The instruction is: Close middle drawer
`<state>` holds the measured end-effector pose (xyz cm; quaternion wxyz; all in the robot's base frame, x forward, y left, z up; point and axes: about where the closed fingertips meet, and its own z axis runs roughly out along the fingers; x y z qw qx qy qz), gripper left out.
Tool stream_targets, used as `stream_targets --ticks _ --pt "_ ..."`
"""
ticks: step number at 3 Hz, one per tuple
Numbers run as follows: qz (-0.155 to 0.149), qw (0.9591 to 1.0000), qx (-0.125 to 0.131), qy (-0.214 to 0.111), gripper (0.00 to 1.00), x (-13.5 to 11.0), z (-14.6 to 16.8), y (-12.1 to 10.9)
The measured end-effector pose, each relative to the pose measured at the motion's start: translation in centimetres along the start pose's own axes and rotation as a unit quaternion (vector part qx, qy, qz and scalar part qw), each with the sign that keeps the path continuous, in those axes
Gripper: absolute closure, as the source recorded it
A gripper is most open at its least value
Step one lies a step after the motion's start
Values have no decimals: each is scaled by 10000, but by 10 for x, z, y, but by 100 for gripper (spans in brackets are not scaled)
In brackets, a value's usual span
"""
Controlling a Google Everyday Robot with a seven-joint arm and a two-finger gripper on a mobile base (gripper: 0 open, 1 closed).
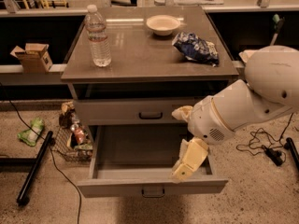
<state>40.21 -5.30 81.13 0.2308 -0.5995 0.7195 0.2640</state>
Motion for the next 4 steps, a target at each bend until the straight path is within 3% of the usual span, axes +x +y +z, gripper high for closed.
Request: stream_targets --ticks 1,2,3,4 --pt "0 10000 0 0 0 0 0 0" --pt "153 9994 17 314 0 39 20 -14" --pt "266 9973 -24 679 0 104 50 -28" --pt "294 9966 -99 768 0 152 73 -35"
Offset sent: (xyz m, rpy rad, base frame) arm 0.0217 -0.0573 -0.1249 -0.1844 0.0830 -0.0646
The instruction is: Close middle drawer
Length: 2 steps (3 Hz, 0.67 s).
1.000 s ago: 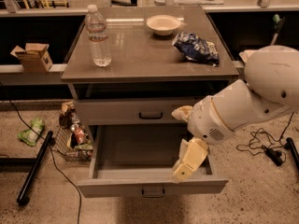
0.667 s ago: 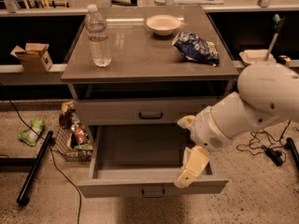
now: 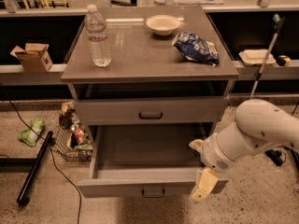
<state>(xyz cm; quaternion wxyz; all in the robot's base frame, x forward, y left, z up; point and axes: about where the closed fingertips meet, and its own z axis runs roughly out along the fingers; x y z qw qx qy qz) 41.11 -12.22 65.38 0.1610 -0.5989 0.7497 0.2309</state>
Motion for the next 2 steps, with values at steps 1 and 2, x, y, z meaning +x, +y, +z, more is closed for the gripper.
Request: stream_targets --ticks 1,2 --pt "36 10000 -57 -68 14 32 23 -5" --pt "101 9995 -109 -282 37 55 43 -8"
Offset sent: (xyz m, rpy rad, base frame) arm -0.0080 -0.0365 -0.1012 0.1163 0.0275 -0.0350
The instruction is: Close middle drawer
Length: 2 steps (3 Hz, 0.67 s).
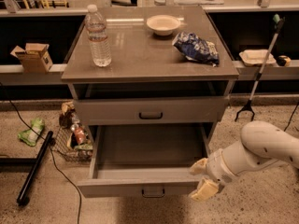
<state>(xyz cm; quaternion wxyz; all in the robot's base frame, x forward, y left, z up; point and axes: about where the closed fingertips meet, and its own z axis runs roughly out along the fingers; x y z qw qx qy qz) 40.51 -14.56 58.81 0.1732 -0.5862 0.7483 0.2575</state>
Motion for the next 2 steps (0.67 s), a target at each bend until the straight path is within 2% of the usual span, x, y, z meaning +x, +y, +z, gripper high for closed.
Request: stream_targets --ticks 2 --pt "0 10000 -36 -15 84 3 4 1"
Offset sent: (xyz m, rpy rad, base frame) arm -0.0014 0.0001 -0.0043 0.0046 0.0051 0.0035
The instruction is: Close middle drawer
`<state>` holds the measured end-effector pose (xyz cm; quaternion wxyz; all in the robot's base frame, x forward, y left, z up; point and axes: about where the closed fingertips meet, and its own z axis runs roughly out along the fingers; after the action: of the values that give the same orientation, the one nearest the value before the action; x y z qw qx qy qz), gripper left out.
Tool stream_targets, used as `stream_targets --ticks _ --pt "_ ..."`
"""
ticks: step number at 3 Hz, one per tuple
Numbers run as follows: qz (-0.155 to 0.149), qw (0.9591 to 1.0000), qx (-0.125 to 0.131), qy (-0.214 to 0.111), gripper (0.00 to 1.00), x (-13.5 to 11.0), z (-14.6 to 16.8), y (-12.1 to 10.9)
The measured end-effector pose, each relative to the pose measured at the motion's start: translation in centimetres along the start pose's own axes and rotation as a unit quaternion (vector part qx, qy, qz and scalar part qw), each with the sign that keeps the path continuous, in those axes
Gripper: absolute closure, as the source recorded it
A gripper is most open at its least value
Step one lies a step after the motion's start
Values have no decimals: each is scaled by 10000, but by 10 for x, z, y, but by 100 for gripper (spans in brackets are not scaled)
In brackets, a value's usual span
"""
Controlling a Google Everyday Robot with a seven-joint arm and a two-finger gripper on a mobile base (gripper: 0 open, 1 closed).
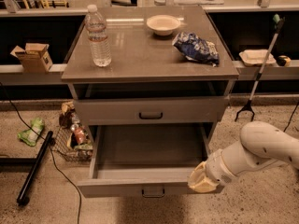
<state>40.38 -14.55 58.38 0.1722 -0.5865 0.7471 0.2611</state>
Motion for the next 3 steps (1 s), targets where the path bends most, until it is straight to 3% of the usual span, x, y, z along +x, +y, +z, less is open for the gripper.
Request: stream_targets --ticks 1,2,3 --pt "-89 9998 -150 -14 100 15 14 -2" --pt "-410 9984 -360 154 100 40 47 -3" --pt "-651 9966 -415 280 100 65 77 -16"
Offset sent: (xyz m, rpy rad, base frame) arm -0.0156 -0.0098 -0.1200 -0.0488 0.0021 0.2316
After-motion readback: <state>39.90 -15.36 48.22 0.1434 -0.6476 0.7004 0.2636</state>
